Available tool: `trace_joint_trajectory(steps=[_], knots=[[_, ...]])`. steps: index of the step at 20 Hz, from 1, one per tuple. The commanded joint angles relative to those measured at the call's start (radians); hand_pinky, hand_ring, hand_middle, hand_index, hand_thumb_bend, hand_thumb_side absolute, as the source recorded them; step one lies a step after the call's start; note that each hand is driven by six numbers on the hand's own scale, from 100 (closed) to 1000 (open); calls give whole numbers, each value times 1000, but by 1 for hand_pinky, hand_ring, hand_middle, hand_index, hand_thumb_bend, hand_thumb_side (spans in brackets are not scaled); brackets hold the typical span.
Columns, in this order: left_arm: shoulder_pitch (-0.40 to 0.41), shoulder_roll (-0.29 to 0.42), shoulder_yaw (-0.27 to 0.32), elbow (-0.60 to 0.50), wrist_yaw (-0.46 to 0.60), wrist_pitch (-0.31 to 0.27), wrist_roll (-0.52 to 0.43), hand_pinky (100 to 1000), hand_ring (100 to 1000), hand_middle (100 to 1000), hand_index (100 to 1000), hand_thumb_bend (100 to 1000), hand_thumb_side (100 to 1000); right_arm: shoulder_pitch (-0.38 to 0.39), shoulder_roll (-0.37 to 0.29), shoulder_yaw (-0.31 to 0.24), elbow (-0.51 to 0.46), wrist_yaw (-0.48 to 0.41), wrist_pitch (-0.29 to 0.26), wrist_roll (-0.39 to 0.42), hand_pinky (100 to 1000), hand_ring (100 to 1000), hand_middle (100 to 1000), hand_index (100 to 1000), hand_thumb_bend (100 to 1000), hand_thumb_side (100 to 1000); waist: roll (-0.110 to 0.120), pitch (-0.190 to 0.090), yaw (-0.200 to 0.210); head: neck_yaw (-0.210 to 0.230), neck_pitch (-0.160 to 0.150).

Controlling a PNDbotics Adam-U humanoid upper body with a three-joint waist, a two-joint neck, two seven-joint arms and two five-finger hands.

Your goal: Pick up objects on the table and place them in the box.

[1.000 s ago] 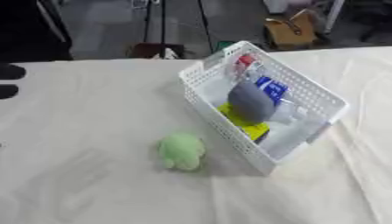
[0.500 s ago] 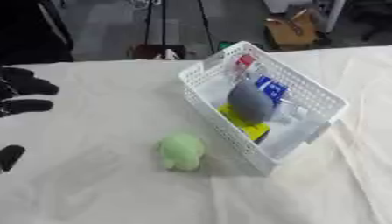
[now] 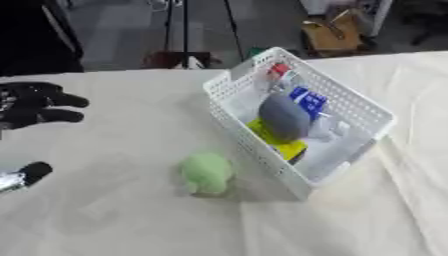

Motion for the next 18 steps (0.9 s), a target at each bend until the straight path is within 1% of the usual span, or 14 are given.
trace_joint_trajectory(steps=[1, 2, 3, 4, 5, 6, 7, 8, 11, 12, 13, 18], knots=[[-46, -4, -19, 31, 58, 11, -53, 1000, 912, 963, 1000, 305, 919, -12, -12, 4, -17, -11, -2, 5, 747, 703, 628, 801, 100, 930, 1, -16, -1, 6, -10], [-60, -15, -24, 39, 73, 11, -64, 1000, 890, 947, 1000, 186, 807, -12, -10, 4, -17, -12, -2, 6, 748, 703, 628, 801, 100, 928, 1, -17, -3, 7, -8], [-75, -26, -30, 49, 87, 9, -71, 1000, 890, 947, 1000, 186, 807, -12, -9, 5, -17, -13, -3, 6, 748, 703, 628, 801, 100, 928, 1, -17, -4, 8, -5], [-91, -41, -34, 58, 99, 7, -75, 1000, 868, 927, 1000, 140, 767, -11, -8, 6, -17, -14, -3, 7, 748, 704, 628, 801, 100, 927, 1, -18, -6, 9, -2], [-106, -56, -39, 68, 108, 5, -76, 1000, 868, 927, 1000, 140, 767, -10, -7, 6, -17, -15, -3, 8, 748, 704, 628, 801, 100, 927, 1, -18, -6, 9, 0], [-120, -70, -43, 78, 114, 2, -78, 1000, 858, 919, 1000, 109, 781, -10, -6, 7, -17, -16, -3, 8, 749, 703, 628, 800, 100, 926, 1, -18, -7, 10, 1], [-131, -81, -48, 88, 118, -1, -79, 1000, 858, 919, 1000, 109, 781, -10, -5, 7, -17, -17, -4, 8, 749, 703, 628, 800, 100, 926, 0, -19, -8, 10, 2], [-139, -92, -54, 97, 121, -4, -80, 1000, 850, 915, 1000, 100, 802, -10, -4, 8, -17, -18, -4, 8, 750, 703, 628, 800, 100, 927, 0, -19, -10, 9, 1], [-157, -112, -69, 118, 127, -16, -80, 998, 847, 914, 1000, 100, 801, -11, -2, 9, -17, -19, -6, 10, 750, 703, 628, 800, 100, 927, 0, -18, -13, 8, -1], [-163, -120, -72, 121, 132, -25, -77, 974, 825, 894, 1000, 100, 787, -11, -1, 10, -17, -20, -5, 10, 751, 703, 627, 798, 100, 925, -1, -19, -14, 8, -1], [-171, -131, -75, 128, 132, -28, -73, 974, 825, 894, 1000, 100, 787, -11, 0, 10, -17, -21, -6, 10, 751, 703, 627, 798, 100, 925, -1, -19, -15, 8, -1], [-209, -190, -97, 161, 101, -33, -72, 954, 812, 883, 1000, 100, 795, -10, 6, 13, -17, -25, -8, 10, 753, 703, 626, 798, 100, 922, -4, -20, -15, 8, -2]])
